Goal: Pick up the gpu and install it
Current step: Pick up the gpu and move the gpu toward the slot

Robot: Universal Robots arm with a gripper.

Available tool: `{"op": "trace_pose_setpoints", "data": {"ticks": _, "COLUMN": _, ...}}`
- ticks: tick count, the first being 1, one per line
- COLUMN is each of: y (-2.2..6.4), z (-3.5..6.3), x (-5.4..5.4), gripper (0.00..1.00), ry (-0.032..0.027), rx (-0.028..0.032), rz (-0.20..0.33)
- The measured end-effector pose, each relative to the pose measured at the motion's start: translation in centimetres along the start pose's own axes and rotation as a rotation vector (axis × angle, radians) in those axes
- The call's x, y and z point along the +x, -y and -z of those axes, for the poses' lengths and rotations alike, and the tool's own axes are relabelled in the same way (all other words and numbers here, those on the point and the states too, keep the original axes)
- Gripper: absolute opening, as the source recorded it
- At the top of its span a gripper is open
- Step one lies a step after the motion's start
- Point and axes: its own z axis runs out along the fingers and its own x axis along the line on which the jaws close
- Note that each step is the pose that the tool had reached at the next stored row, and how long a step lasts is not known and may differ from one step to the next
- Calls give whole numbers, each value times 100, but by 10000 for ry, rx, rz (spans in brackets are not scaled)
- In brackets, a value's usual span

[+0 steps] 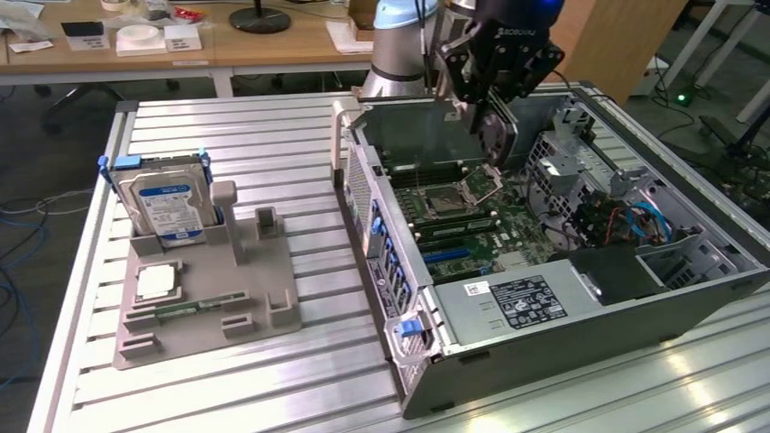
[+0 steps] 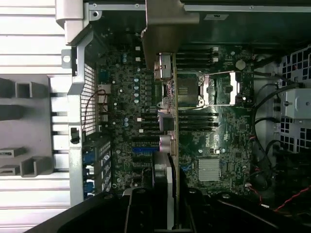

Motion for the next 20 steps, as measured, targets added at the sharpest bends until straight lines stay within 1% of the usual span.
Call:
{"op": "trace_pose_setpoints", "data": {"ticks": 8, "y": -6, "z": -14, "x": -257, "gripper": 28, "ry": 0, "rx": 0, "rz": -2}}
{"op": "trace_pose_setpoints", "data": {"ticks": 16, "y": -13, "z": -30, "x": -557, "gripper": 28, "ry": 0, "rx": 1, "rz": 0}}
{"op": "trace_pose_setpoints", "data": {"ticks": 18, "y": -14, "z": -34, "x": -606, "gripper": 28, "ry": -1, "rx": 0, "rz": -1}}
{"op": "trace_pose_setpoints", "data": {"ticks": 20, "y": -14, "z": -36, "x": -620, "gripper": 28, "ry": -1, "rx": 0, "rz": -1}}
